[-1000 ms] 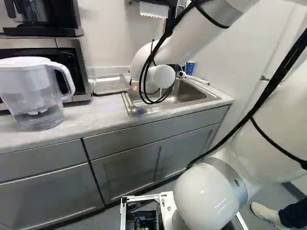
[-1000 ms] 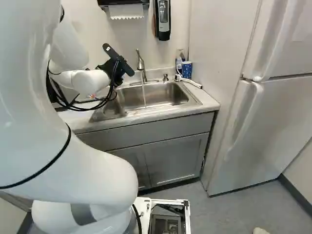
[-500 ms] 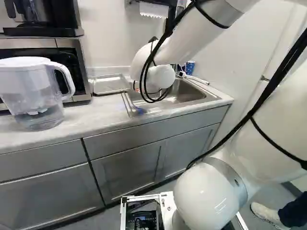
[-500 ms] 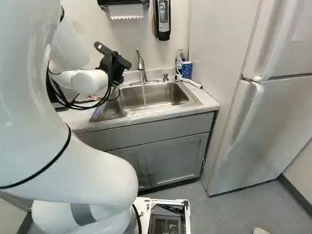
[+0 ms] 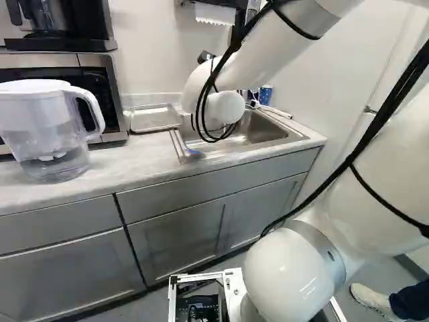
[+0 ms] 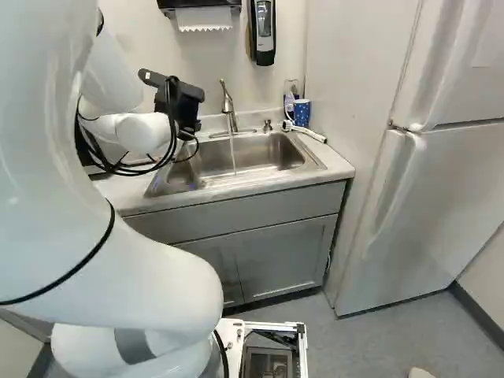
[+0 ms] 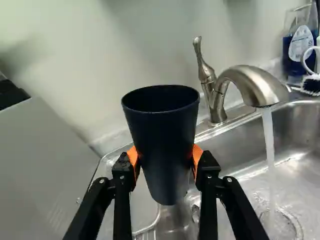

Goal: Rinse the cup and place it in the tray

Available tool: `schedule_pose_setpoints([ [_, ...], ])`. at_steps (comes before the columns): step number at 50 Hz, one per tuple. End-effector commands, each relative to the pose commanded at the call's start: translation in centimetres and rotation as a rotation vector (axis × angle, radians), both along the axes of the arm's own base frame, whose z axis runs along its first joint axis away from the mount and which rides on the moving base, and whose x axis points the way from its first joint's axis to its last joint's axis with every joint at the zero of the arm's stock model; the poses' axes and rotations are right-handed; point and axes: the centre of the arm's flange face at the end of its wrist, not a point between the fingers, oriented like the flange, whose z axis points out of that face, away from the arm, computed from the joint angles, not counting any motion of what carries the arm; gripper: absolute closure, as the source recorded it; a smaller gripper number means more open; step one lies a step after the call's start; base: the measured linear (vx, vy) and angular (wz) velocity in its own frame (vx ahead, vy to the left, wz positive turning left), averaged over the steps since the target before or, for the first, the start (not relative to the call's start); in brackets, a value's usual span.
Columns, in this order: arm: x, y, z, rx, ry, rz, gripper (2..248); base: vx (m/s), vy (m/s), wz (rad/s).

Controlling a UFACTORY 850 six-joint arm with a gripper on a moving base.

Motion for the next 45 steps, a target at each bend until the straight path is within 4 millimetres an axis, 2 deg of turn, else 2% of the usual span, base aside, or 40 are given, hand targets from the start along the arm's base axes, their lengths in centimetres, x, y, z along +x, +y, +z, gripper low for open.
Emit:
schedule_pose_setpoints([
  [32,0.00,0.00,0.00,-0.326,-0.061,0.057,128,0.000,0.000,0.000],
  [45,0.00,0.00,0.00,-0.326,-0.061,0.057,128,0.000,0.000,0.000],
])
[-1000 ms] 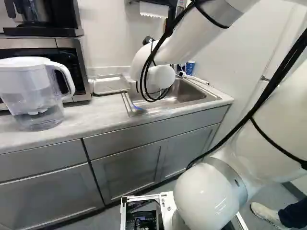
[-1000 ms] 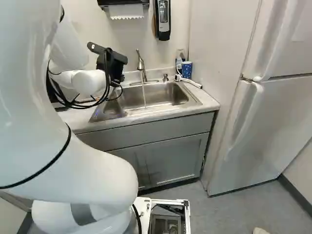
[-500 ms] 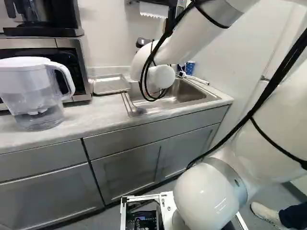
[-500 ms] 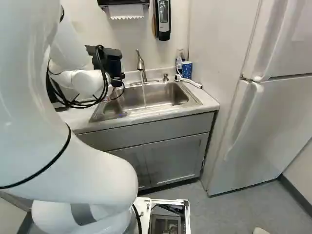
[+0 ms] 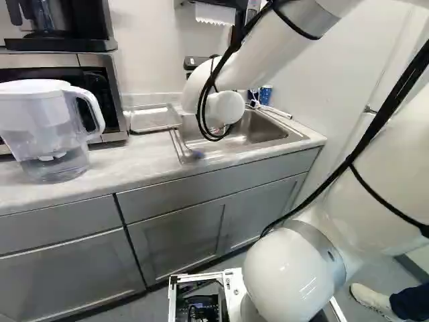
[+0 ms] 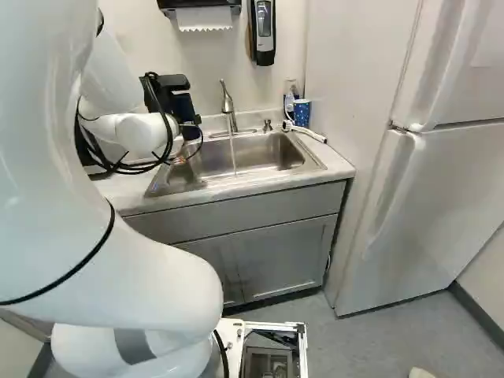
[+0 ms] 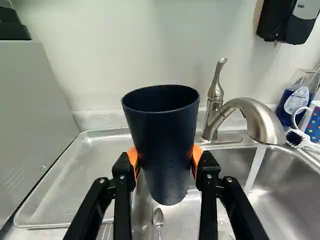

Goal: Rinse the cup and place it in the tray

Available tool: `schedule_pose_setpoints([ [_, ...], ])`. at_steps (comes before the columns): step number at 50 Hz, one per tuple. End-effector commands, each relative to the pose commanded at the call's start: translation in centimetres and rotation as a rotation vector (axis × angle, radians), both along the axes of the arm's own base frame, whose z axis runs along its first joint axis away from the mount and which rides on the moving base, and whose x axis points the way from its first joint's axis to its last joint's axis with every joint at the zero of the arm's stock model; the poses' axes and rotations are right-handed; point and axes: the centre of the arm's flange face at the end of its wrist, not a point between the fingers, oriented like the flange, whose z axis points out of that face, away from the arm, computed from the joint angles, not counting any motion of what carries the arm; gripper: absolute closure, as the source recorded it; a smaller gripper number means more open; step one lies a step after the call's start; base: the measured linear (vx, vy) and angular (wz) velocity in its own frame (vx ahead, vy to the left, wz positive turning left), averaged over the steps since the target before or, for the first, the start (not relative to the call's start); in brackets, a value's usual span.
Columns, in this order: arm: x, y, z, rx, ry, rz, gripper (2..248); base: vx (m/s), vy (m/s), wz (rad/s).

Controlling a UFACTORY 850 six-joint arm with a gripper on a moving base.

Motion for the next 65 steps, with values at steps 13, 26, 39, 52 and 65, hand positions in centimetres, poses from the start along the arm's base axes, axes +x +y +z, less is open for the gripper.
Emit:
schedule_pose_setpoints([
  [13,0.5,0.9,0.0,0.000,0.001,0.014,128,0.000,0.000,0.000],
  [26,1.9,2.8,0.3,0.002,-0.017,0.040,128,0.000,0.000,0.000],
  [39,3.7,4.9,0.5,0.003,-0.025,0.064,128,0.000,0.000,0.000],
  [52,5.6,6.9,0.4,0.005,-0.030,0.083,128,0.000,0.000,0.000],
  [65,6.3,8.8,-0.8,0.013,-0.003,0.092,128,0.000,0.000,0.000],
])
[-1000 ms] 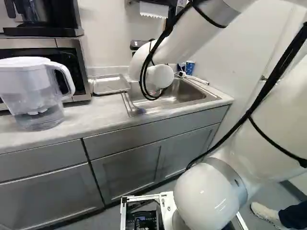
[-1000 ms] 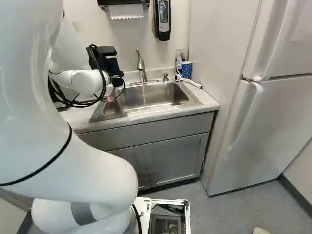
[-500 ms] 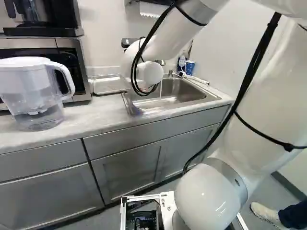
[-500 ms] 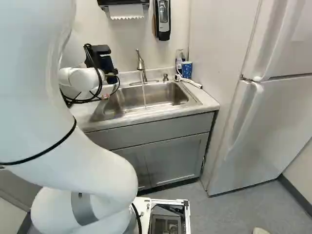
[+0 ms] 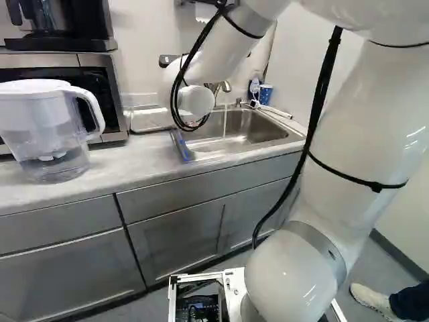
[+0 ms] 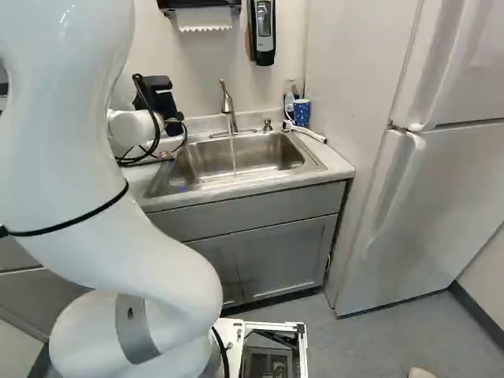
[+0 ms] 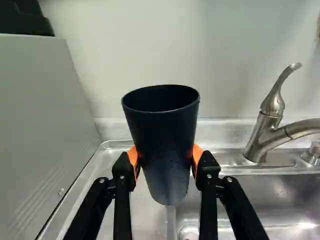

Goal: Rinse the cup and place it in the tray

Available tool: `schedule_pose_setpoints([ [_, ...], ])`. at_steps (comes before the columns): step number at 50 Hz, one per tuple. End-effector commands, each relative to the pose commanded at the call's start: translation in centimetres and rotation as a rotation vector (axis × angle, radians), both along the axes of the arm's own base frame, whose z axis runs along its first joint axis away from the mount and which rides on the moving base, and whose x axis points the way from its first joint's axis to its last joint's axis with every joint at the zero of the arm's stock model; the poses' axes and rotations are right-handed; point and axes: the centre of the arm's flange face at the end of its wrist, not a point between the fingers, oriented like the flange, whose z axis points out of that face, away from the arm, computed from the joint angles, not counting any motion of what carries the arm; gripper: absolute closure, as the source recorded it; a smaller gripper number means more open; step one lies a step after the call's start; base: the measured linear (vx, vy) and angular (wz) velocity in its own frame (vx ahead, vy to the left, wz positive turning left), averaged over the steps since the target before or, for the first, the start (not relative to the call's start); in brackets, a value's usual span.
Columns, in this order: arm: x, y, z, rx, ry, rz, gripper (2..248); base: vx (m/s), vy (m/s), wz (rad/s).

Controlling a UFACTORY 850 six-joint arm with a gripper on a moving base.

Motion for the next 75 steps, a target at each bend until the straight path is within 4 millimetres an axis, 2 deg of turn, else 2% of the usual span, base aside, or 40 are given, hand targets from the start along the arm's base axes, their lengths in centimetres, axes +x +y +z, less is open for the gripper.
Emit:
schedule_pose_setpoints([
  [18,0.4,2.0,-2.1,0.021,0.051,-0.014,128,0.000,0.000,0.000],
  [47,3.5,5.3,-1.9,0.042,-0.005,-0.004,128,0.000,0.000,0.000],
  [61,3.6,5.6,-2.0,0.042,-0.005,-0.001,128,0.000,0.000,0.000],
  [75,3.6,5.6,-3.2,0.031,0.013,-0.002,128,0.000,0.000,0.000],
])
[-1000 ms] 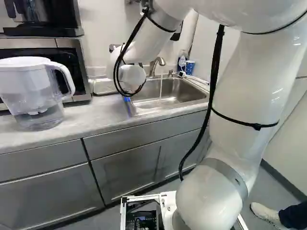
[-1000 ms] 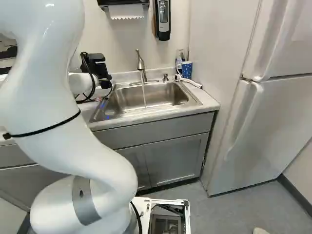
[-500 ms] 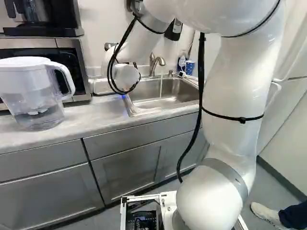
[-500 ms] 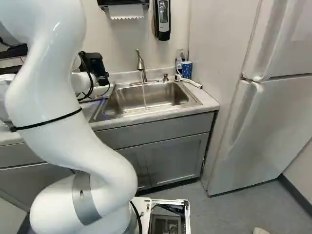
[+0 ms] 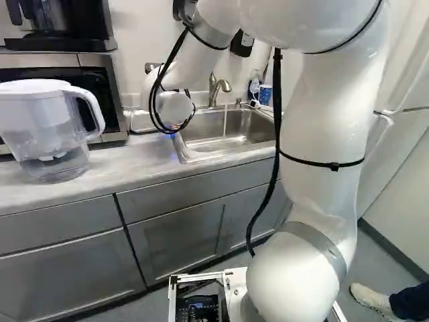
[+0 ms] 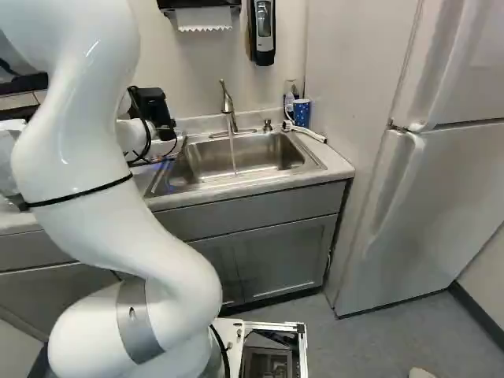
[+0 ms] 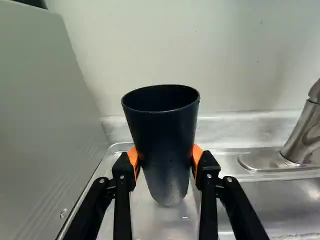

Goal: Rinse the cup and place it in the tray

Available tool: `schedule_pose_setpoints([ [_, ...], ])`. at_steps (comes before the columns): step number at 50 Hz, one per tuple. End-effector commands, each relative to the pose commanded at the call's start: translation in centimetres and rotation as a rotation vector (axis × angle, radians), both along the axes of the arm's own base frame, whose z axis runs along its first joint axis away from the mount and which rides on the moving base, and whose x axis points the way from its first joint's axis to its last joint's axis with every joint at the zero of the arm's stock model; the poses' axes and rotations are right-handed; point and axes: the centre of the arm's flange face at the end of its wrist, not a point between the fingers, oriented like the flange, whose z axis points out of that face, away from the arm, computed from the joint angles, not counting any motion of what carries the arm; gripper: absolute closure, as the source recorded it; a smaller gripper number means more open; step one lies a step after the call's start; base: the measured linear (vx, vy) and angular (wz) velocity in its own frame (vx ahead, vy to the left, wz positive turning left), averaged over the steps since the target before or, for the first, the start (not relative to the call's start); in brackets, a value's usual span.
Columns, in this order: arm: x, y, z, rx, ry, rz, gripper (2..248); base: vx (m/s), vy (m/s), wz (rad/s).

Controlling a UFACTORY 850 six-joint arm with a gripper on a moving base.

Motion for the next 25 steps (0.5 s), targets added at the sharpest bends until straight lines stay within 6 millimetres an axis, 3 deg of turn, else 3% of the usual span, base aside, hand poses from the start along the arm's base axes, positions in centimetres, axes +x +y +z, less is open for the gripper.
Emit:
schedule_pose_setpoints([
  [25,0.3,0.0,-2.2,-0.012,-0.018,-0.015,128,0.000,0.000,0.000],
])
